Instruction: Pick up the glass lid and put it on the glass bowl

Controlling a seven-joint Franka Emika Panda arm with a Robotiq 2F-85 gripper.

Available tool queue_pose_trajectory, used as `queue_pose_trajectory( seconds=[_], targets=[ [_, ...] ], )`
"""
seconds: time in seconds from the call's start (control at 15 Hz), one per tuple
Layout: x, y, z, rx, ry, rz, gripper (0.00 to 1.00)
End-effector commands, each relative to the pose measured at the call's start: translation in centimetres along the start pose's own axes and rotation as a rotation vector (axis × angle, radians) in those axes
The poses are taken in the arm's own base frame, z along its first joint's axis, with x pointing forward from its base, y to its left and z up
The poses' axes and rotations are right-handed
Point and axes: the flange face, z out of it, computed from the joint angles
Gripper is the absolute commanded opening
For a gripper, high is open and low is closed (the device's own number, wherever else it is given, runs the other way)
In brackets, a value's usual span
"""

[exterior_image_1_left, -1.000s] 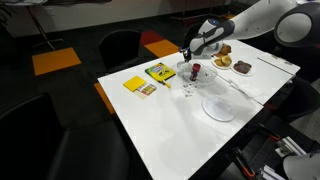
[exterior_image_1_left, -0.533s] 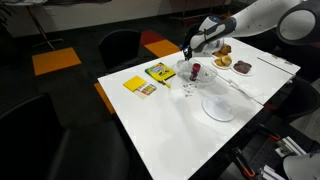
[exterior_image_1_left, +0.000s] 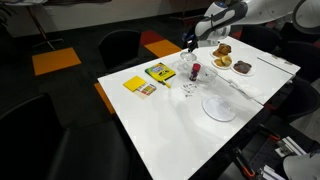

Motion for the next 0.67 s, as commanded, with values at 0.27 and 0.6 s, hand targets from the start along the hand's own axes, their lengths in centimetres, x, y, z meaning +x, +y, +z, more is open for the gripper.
queue_pose_trajectory(
  seconds=[0.27, 0.6],
  targets=[
    [-4.3, -1.4, -4.8, 0.033, -0.044, -0.101, 0.04],
    [-8.5, -1.0, -6.6, -0.039, 0.008, -0.05, 0.04]
  ],
)
